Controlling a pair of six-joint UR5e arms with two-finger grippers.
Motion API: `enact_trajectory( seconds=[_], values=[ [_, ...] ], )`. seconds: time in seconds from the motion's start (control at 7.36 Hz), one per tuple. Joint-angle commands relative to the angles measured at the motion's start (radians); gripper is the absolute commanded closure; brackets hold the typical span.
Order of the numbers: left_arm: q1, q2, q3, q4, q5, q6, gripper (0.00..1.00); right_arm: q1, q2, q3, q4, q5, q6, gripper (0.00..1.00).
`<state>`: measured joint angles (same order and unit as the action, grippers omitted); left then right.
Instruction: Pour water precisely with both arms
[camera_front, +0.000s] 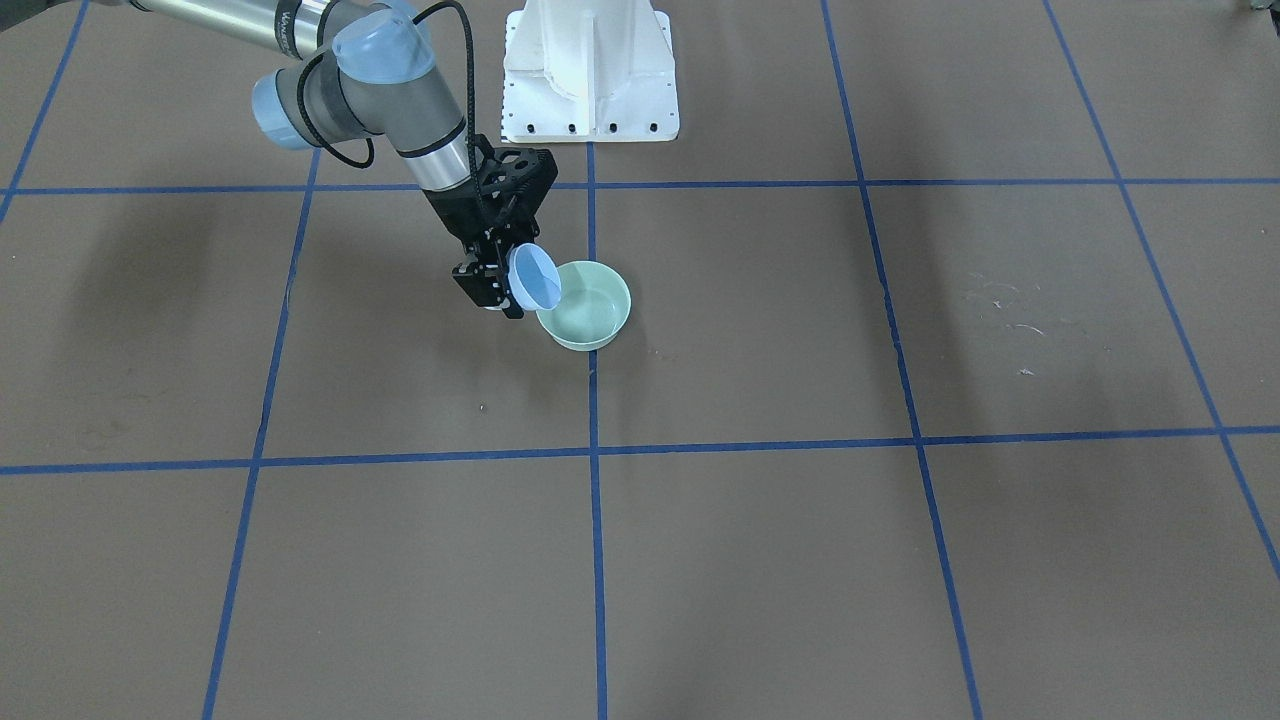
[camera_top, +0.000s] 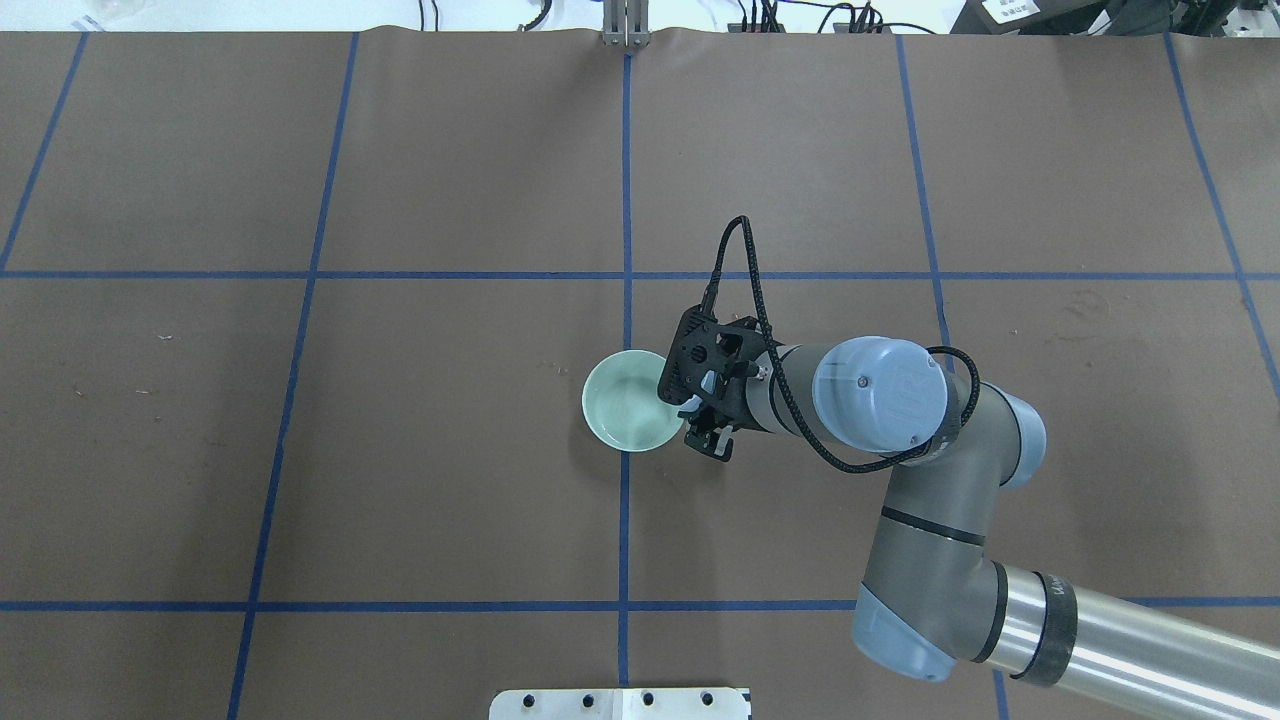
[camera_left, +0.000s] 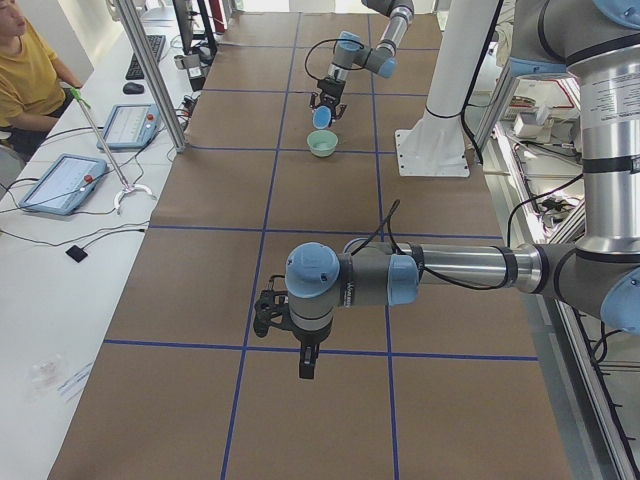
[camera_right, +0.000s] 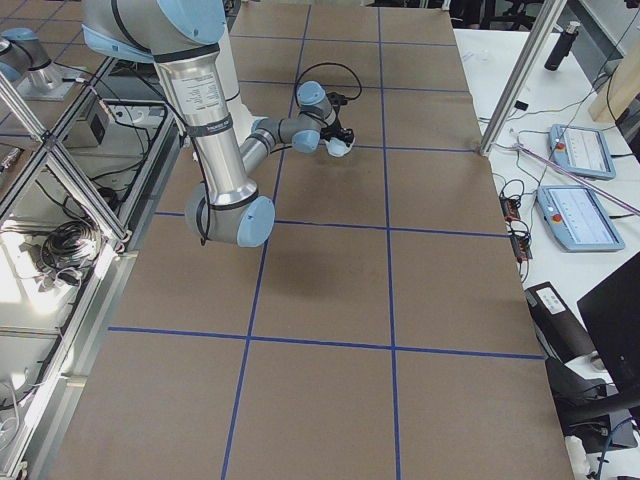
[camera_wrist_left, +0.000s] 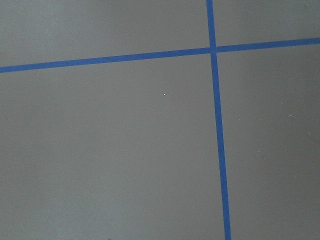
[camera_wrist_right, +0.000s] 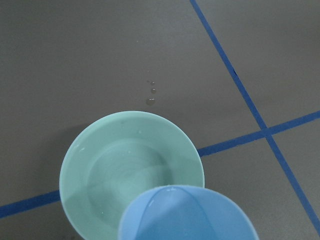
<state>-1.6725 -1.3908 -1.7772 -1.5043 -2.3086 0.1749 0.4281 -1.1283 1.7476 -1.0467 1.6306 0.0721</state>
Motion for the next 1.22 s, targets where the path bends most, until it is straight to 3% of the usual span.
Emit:
enact_trajectory(
  seconds=[0.0, 0.27, 1.09],
  values=[
    [0.0, 0.001, 0.004, -0.001, 0.0, 0.0, 0.0, 0.0, 0.004, 0.001, -0.015, 0.0, -0.008, 1.0],
    [0.0, 0.001, 0.01, -0.001, 0.0, 0.0, 0.0, 0.0, 0.04, 0.007, -0.086, 0.0, -0.012, 1.0],
    [-0.001, 0.001, 0.013, -0.001, 0.0, 0.0, 0.0, -0.002, 0.042, 0.007, -0.104, -0.009, -0.02, 1.0]
  ],
)
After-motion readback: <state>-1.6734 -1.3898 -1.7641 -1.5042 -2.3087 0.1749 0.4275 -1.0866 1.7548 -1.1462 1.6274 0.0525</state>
